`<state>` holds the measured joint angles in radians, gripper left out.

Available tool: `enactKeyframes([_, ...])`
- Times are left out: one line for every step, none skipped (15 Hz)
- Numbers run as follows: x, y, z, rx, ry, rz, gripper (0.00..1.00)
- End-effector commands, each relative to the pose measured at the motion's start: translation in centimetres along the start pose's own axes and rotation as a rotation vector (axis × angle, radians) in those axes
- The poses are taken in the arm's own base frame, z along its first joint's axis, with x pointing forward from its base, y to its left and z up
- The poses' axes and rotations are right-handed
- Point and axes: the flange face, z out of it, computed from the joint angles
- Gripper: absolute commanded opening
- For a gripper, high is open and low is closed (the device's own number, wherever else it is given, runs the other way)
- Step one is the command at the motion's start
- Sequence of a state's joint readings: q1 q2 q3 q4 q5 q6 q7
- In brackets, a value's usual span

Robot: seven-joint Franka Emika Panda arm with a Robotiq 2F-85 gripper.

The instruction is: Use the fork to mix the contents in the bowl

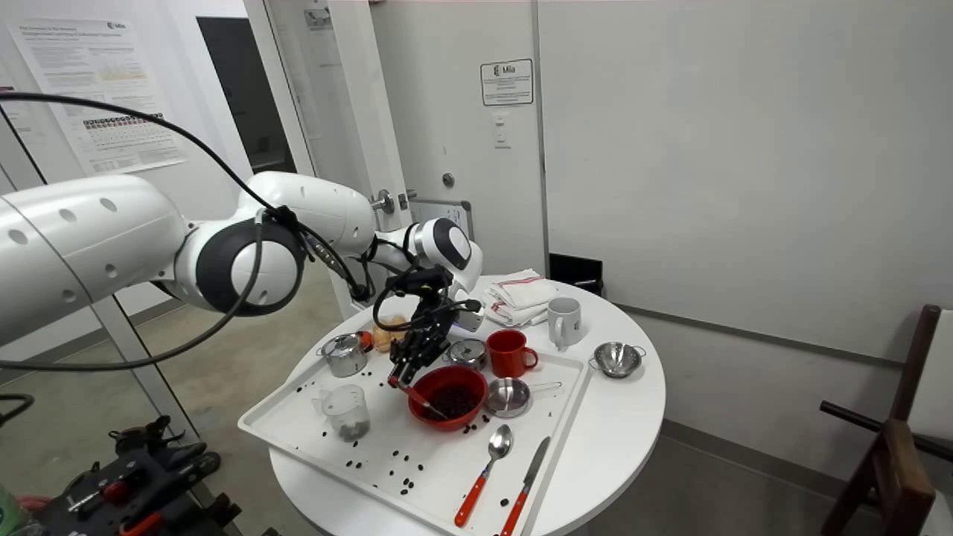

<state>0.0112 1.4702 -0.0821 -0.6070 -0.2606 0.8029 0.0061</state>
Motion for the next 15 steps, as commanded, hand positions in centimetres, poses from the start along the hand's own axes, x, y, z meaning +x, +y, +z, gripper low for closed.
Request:
enactKeyframes([-0.1, -0.2, 0.4, 0.018, -0.028, -0.002, 0.07])
enactKeyframes([-0.1, -0.2, 0.4, 0.016, -0.028, -0.007, 0.07])
enactKeyframes([-0.1, -0.3, 0.4, 0.013, -0.026, -0.009, 0.07])
enactKeyframes([-0.1, -0.5, 0.4, 0.013, -0.031, -0.015, 0.07])
enactKeyframes([-0.1, -0.6, 0.4, 0.011, -0.033, -0.018, 0.07])
enactKeyframes([-0.2, -0.7, 0.5, 0.008, -0.038, -0.017, 0.07])
enactKeyframes([-0.3, -0.9, 0.4, 0.007, -0.041, -0.015, 0.07])
enactKeyframes([-0.4, -1.0, 0.4, 0.006, -0.043, -0.016, 0.07])
enactKeyframes([-0.5, -1.2, 0.3, 0.003, -0.044, -0.02, 0.08])
enactKeyframes([-0.6, -1.5, 0.3, -0.001, -0.044, -0.022, 0.07])
enactKeyframes([-0.7, -1.7, 0.2, -0.008, -0.044, -0.023, 0.07])
enactKeyframes([-0.7, -2.0, 0.1, -0.012, -0.043, -0.023, 0.07])
enactKeyframes([-0.8, -2.2, 0.1, -0.016, -0.042, -0.023, 0.08])
enactKeyframes([-0.9, -2.5, 0.0, -0.021, -0.039, -0.023, 0.08])
enactKeyframes([-0.9, -2.7, -0.1, -0.022, -0.038, -0.023, 0.08])
